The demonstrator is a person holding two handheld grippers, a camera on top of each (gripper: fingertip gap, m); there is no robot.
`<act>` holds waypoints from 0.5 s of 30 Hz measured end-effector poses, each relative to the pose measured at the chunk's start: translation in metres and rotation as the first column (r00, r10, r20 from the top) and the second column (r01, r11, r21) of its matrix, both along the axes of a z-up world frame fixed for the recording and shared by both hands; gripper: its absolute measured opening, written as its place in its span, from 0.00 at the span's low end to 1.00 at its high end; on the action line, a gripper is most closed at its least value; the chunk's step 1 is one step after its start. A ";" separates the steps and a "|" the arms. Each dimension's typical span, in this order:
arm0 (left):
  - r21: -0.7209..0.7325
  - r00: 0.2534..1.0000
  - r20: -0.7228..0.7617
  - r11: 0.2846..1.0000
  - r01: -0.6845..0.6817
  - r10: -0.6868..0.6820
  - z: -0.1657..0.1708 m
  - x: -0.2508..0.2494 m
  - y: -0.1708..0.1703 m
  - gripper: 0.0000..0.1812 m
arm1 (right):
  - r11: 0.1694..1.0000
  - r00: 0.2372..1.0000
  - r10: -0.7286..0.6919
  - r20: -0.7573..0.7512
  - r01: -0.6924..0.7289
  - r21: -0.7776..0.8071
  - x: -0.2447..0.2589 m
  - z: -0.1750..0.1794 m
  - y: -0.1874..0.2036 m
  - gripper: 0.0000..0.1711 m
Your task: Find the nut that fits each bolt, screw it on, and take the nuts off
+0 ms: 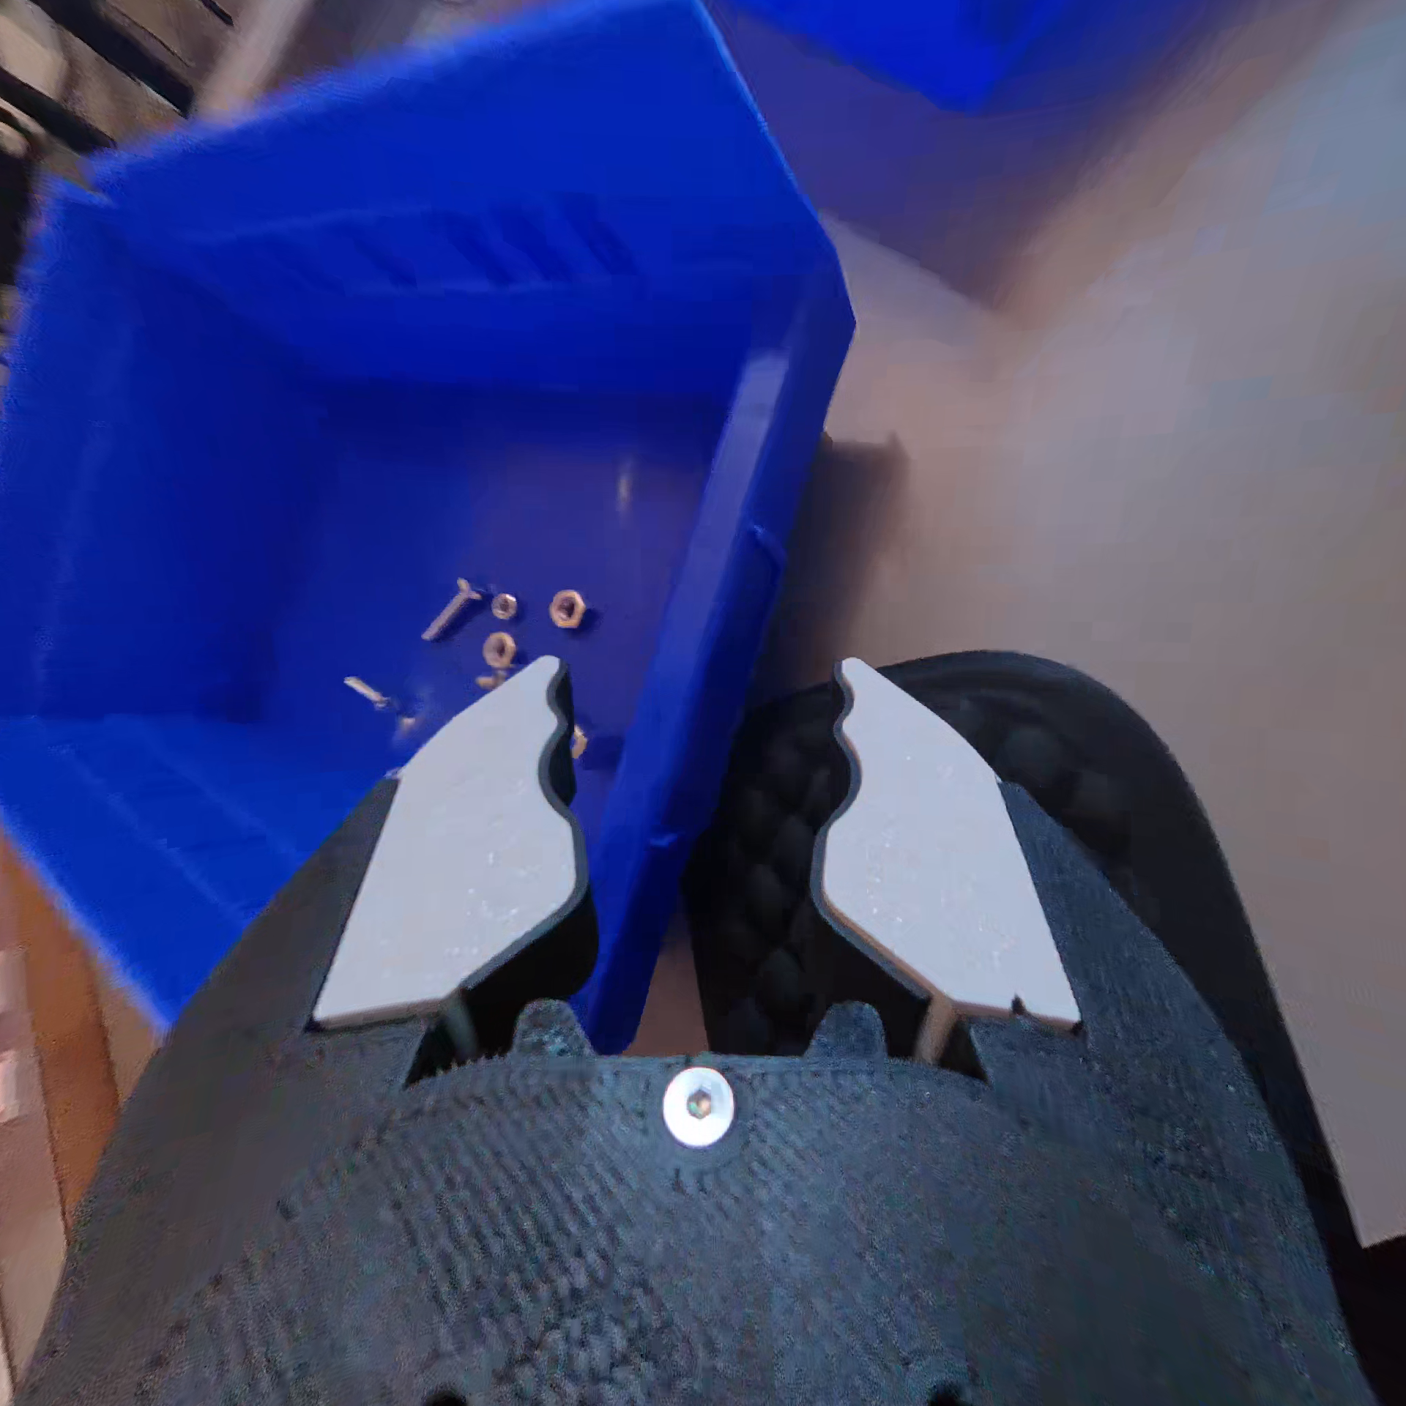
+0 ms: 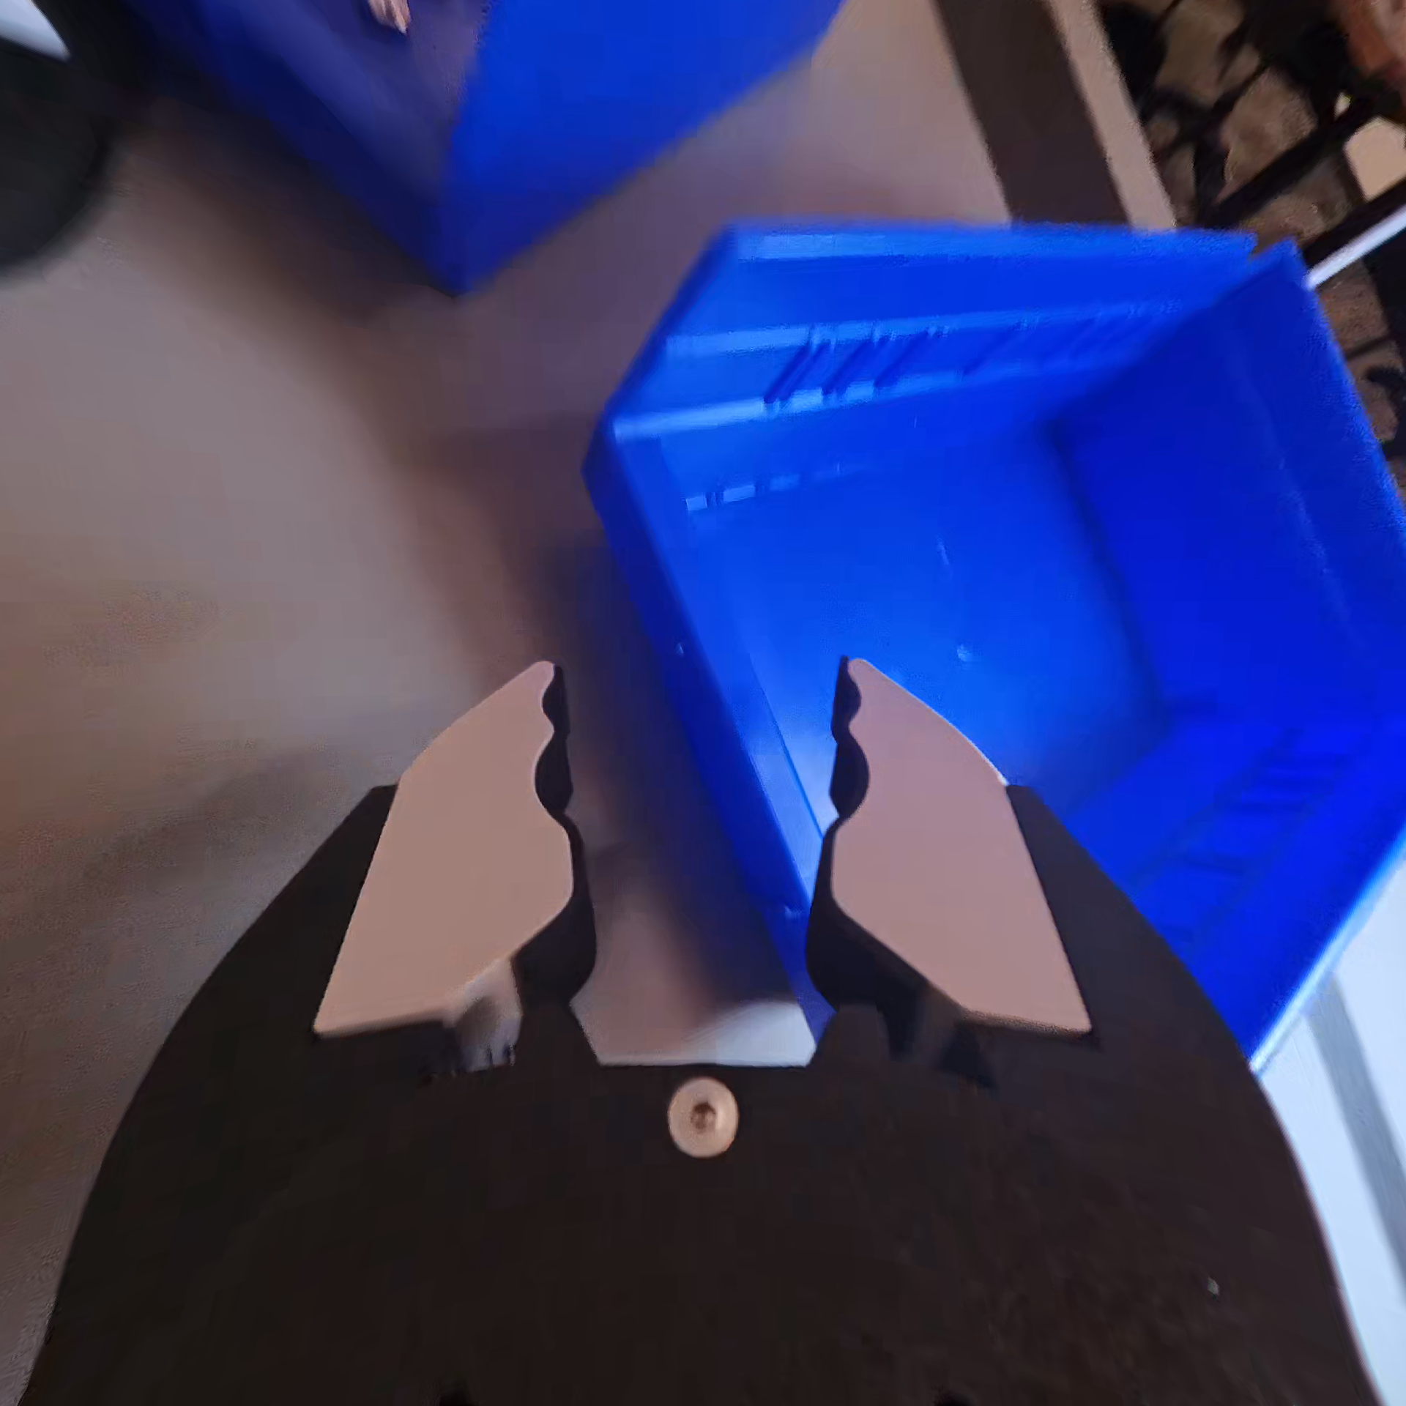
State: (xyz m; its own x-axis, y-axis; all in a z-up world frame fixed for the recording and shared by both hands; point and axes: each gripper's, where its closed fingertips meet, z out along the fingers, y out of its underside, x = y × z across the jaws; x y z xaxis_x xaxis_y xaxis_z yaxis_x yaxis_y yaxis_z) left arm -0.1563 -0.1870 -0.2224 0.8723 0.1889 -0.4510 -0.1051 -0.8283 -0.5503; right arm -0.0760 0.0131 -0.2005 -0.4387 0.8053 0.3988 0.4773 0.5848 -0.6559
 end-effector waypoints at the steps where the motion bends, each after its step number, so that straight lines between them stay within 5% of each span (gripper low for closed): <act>1: -0.070 0.999 0.034 0.997 0.015 -0.013 -0.012 -0.003 -0.001 0.30 | 0.998 0.999 -0.013 0.035 0.010 0.069 0.000 -0.011 0.009 0.38; 5: -0.140 0.992 0.098 0.986 0.089 -0.075 -0.029 -0.013 0.008 0.18 | 0.956 0.999 -0.002 0.047 -0.012 0.293 -0.003 -0.035 0.034 0.21; 15: -0.151 0.991 0.031 0.980 0.131 -0.128 -0.028 -0.073 0.022 0.17 | 0.954 0.982 -0.158 0.102 0.125 0.272 0.084 -0.036 0.082 0.21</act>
State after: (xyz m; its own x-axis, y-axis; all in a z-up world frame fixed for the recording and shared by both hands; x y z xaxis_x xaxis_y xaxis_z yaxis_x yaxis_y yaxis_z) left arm -0.2296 -0.1651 -0.2500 0.8943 0.0044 -0.4474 -0.2068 -0.8827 -0.4220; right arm 0.0077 0.0953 -0.2360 -0.3859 0.7362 0.5560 0.6341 0.6494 -0.4197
